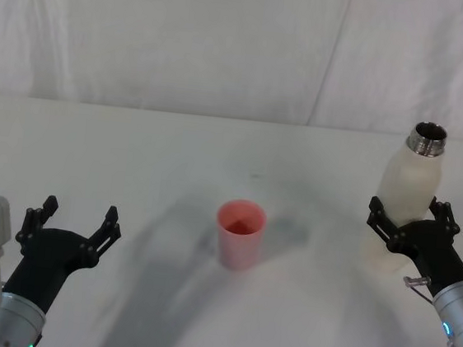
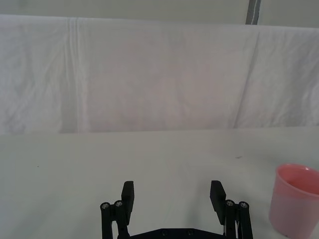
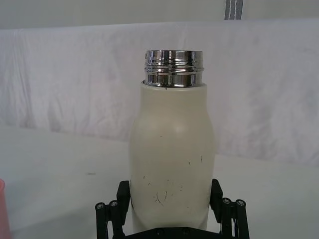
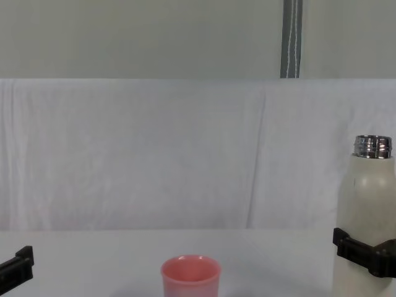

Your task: Grasp the thermos with one hand and pour water into the cup lid.

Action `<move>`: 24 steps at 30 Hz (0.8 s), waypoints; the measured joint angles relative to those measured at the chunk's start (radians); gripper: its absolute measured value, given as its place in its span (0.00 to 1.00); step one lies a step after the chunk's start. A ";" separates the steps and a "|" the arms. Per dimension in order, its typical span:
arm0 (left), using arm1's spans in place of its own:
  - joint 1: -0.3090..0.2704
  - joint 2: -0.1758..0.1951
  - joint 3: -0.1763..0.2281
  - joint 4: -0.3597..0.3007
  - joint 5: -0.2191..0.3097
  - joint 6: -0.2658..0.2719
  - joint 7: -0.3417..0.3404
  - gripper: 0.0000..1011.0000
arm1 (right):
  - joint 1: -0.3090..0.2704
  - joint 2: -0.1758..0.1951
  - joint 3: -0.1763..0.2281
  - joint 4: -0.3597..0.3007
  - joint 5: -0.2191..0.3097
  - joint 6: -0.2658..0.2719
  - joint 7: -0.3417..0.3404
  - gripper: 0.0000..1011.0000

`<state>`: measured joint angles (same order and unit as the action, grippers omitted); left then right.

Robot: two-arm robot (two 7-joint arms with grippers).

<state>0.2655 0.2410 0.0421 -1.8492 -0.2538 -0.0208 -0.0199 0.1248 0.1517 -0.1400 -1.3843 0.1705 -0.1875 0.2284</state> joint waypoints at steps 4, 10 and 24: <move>0.000 0.000 0.000 0.000 0.000 0.000 0.000 0.99 | -0.003 0.001 0.000 -0.005 0.001 0.004 0.000 0.99; 0.000 0.000 0.000 0.000 0.000 0.000 0.000 0.99 | -0.012 0.005 0.001 -0.018 0.004 0.011 -0.001 0.99; 0.000 0.000 0.000 0.000 0.000 0.000 0.000 0.99 | -0.032 0.011 0.002 -0.050 0.005 0.021 -0.005 0.99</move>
<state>0.2655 0.2410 0.0422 -1.8492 -0.2538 -0.0208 -0.0199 0.0923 0.1631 -0.1375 -1.4345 0.1755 -0.1660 0.2230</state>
